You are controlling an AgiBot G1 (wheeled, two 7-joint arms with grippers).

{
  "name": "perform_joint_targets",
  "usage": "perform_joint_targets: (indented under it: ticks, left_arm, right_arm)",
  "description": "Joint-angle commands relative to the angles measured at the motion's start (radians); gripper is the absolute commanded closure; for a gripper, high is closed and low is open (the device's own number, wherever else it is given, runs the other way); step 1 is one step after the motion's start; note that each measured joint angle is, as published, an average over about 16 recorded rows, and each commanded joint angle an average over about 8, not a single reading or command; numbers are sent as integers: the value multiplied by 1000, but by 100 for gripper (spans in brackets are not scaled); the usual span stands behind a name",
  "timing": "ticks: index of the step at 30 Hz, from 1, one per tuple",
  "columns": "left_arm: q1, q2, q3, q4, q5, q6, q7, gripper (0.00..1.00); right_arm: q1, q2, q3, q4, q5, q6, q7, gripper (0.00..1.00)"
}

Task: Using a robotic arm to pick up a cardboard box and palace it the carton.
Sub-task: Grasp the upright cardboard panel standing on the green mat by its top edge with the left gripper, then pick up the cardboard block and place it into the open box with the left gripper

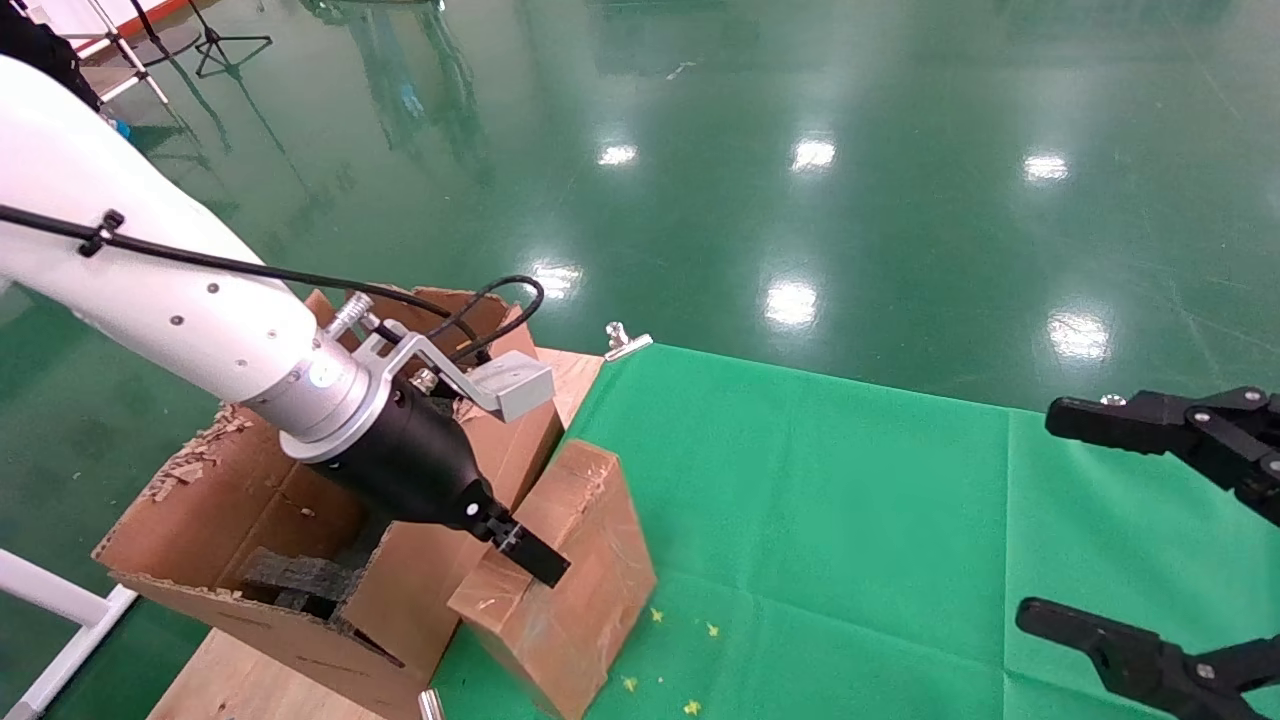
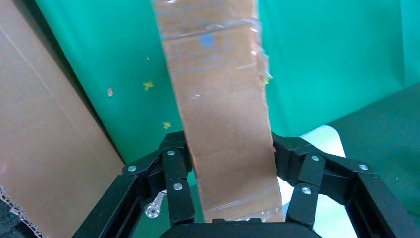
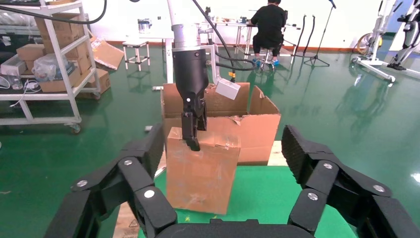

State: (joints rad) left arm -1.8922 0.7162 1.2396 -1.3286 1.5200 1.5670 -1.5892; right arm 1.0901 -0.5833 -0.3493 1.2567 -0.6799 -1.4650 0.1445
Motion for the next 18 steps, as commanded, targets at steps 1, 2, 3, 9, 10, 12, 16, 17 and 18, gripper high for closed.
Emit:
perform_joint_targets:
  ticks: [1,2,3,9,10,12,16,17,18]
  left_arm:
    - [3,1,1,0,-1,0,-1,100]
    - [0,1,1,3,-1,-2,2,100]
    - [-4,0,0,7,-1,-5,6,100]
    - [-71,-32,-30,45,-3,-36,42,100]
    - [-88,-40,-41,57,-5,-43,51,100]
    - [-126,-57,-66,88,-7,-57,75,100]
    - [-214,-84,-118,173,-9,-74,140,100]
    - [-238,-89,-128,196,-3,-76,158,100]
    - [-262,-94,-136,218,6,-76,176,100]
  right_arm:
    - [0,0,0,0,0,0,0,0]
    - [0,0,0,0,0,0,0,0]
    - [0,0,0,0,0,0,0,0]
    - [0,0,0,0,0,0,0,0]
    - [0,0,0,0,0,0,0,0]
    - [0,0,0,0,0,0,0,0]
    - [0,0,0,0,0,0,0,0]
    - [0,0,0,0,0,0,0,0]
    - [0,0,0,0,0,0,0,0]
